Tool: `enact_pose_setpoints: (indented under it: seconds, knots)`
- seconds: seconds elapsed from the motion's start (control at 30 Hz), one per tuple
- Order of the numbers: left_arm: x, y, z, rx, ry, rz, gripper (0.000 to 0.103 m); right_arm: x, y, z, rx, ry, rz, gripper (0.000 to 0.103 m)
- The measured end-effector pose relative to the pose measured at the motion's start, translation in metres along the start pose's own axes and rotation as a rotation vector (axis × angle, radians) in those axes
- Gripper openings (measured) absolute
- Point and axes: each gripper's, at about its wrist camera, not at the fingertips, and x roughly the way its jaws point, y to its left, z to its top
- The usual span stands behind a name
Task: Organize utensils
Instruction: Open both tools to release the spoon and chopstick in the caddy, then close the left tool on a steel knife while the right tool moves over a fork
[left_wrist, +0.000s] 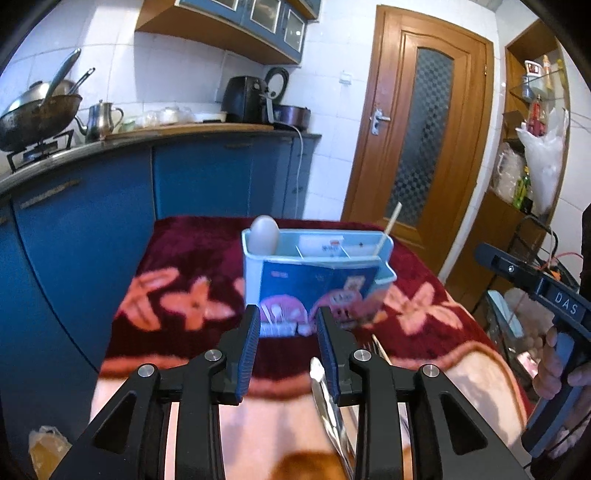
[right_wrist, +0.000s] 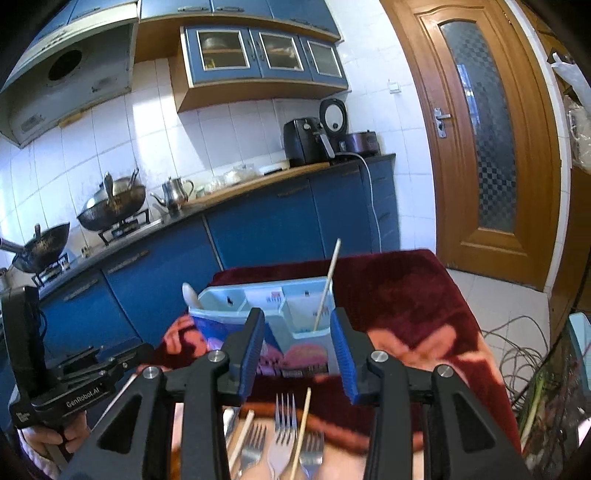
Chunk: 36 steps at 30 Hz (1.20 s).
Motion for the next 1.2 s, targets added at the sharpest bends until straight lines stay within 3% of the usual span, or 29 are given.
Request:
enact_pose_setpoints:
  seconds: [0.63,1.2]
  knots:
    - [0.026,-0.012,-0.046,-0.021,0.208,-0.004,0.035,0.009,-0.019,-0.067,0.055,0.228,-0.042,0.041]
    - [0.069,-0.018,-0.069,-0.061,0.379,-0.032,0.035,0.026,-0.034,-0.097,0.109,0.335,-0.047,0.043]
